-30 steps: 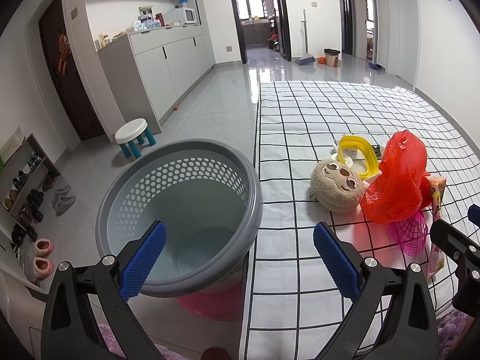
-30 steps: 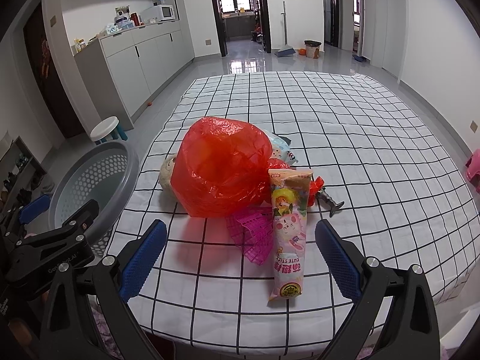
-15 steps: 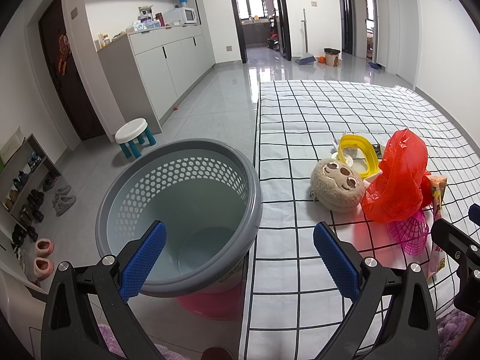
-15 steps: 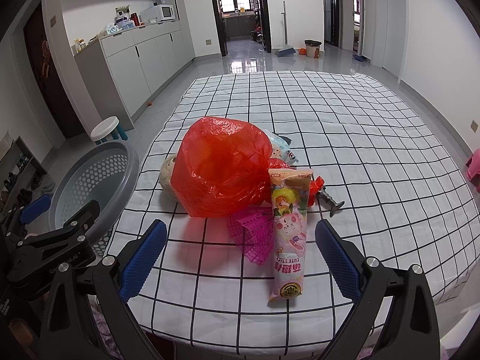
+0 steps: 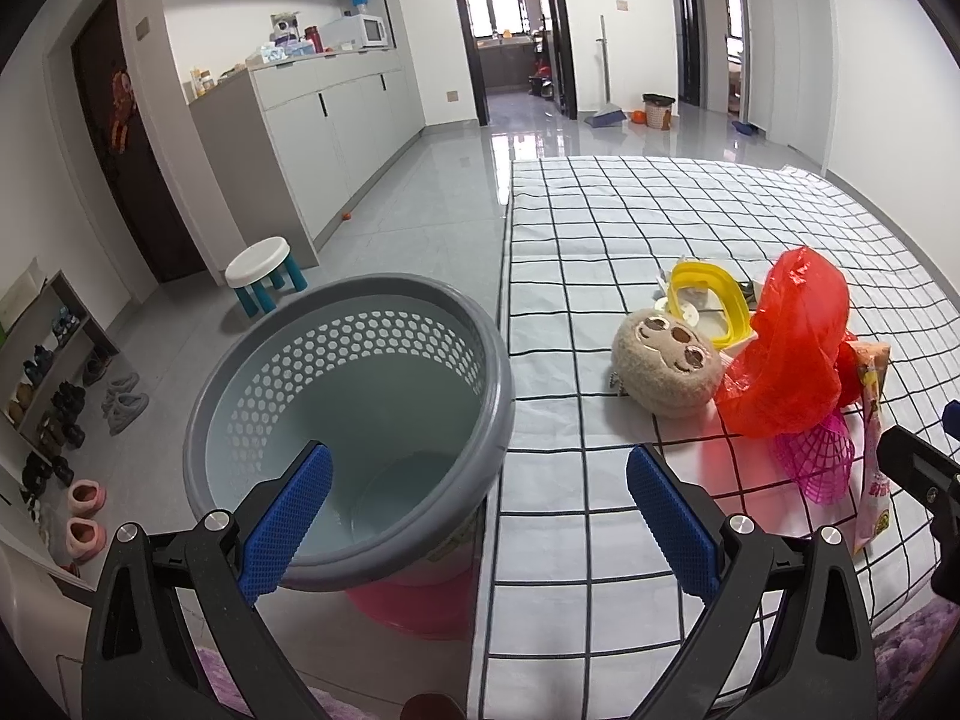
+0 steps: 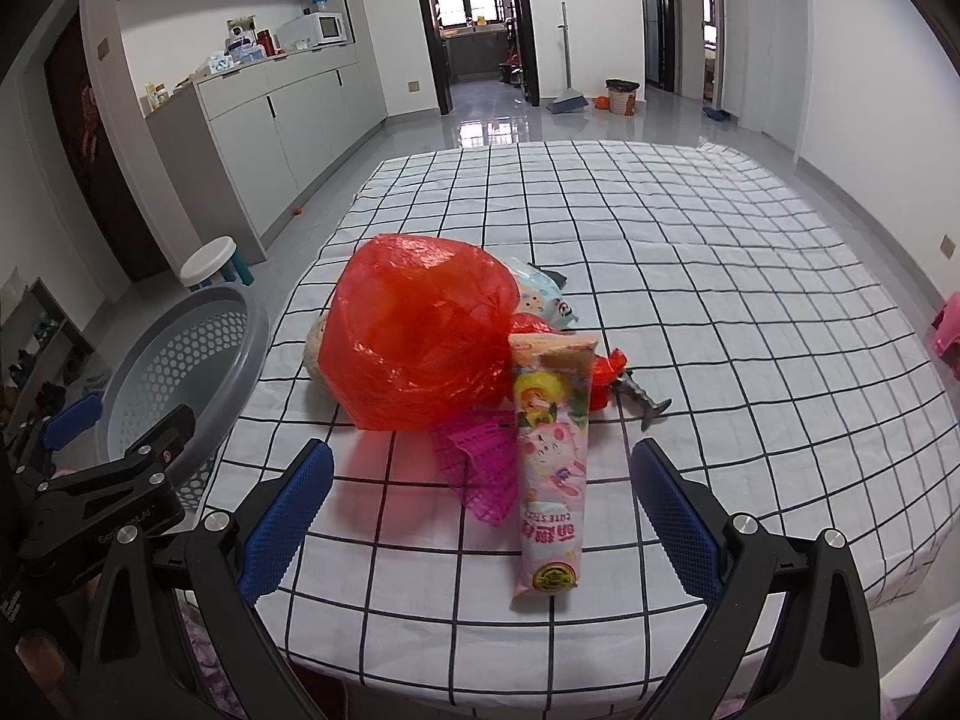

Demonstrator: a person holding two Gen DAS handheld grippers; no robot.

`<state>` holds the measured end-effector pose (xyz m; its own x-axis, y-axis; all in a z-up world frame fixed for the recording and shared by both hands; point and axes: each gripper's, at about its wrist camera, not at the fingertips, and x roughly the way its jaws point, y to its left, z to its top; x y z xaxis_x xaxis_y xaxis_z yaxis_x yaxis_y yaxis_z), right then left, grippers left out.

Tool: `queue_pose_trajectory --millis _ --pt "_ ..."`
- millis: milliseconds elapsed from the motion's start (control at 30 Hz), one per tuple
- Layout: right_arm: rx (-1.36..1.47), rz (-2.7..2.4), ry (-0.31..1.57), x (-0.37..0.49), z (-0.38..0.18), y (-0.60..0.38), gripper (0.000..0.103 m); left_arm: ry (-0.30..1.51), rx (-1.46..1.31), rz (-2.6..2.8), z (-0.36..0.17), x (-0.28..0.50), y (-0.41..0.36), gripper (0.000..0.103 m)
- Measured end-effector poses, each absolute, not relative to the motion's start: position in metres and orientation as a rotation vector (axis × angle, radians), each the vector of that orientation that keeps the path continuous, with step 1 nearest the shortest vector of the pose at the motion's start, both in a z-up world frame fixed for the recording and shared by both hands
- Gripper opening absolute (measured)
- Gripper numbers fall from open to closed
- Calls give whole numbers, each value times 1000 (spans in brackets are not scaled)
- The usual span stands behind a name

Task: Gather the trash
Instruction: 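Grasp the pink snack stick packet with the right gripper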

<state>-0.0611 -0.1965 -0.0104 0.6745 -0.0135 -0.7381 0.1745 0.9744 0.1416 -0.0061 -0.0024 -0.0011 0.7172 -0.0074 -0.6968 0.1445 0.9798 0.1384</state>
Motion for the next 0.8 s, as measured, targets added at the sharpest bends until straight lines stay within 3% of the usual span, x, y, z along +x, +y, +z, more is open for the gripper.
queue_pose_trajectory --millis 800 --pt "272 -106 977 -46 -58 -251 93 763 188 -136 -7 -12 -18 97"
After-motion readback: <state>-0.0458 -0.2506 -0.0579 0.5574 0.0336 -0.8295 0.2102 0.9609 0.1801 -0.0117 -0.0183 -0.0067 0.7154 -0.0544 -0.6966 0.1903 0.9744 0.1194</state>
